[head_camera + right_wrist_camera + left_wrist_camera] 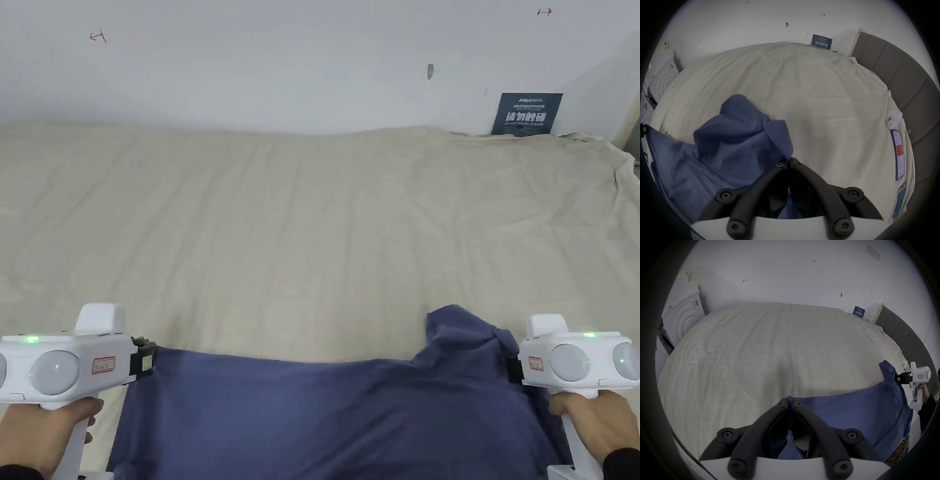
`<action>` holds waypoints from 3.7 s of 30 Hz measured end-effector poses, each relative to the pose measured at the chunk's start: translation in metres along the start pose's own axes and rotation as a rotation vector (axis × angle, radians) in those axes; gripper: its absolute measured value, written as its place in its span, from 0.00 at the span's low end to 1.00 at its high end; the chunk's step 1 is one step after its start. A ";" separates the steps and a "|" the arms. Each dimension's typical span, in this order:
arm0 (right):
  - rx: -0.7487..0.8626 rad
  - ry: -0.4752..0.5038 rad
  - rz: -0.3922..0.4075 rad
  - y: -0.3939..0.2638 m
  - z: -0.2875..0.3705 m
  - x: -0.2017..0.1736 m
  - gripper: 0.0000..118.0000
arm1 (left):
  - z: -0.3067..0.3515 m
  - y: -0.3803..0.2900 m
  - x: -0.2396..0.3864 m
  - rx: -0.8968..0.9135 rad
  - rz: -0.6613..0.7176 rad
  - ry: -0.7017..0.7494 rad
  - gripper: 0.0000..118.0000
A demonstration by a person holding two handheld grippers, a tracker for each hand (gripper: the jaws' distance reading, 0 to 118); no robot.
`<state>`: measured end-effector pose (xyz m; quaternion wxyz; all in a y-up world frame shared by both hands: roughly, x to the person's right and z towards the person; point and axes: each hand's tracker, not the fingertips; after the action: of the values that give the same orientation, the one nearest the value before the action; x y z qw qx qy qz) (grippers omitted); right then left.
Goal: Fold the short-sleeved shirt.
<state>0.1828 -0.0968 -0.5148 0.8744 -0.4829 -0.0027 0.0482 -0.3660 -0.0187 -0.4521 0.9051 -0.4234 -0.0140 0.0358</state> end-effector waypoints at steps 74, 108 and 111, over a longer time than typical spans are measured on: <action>0.724 0.016 -0.107 -0.177 0.330 -0.052 0.63 | 0.209 -0.135 0.062 0.544 -0.073 0.149 0.58; 0.679 -0.011 -0.088 -0.175 0.307 -0.046 0.00 | 0.114 -0.142 -0.042 -0.060 0.157 -0.146 0.60; 0.662 -0.014 -0.091 -0.175 0.301 -0.045 0.00 | 0.093 -0.151 -0.053 -0.123 0.144 -0.116 0.71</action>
<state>0.1367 0.0607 -0.2040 0.9850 -0.1719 -0.0145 0.0107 -0.4159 -0.0485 -0.2767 0.8702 -0.4752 -0.0378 0.1244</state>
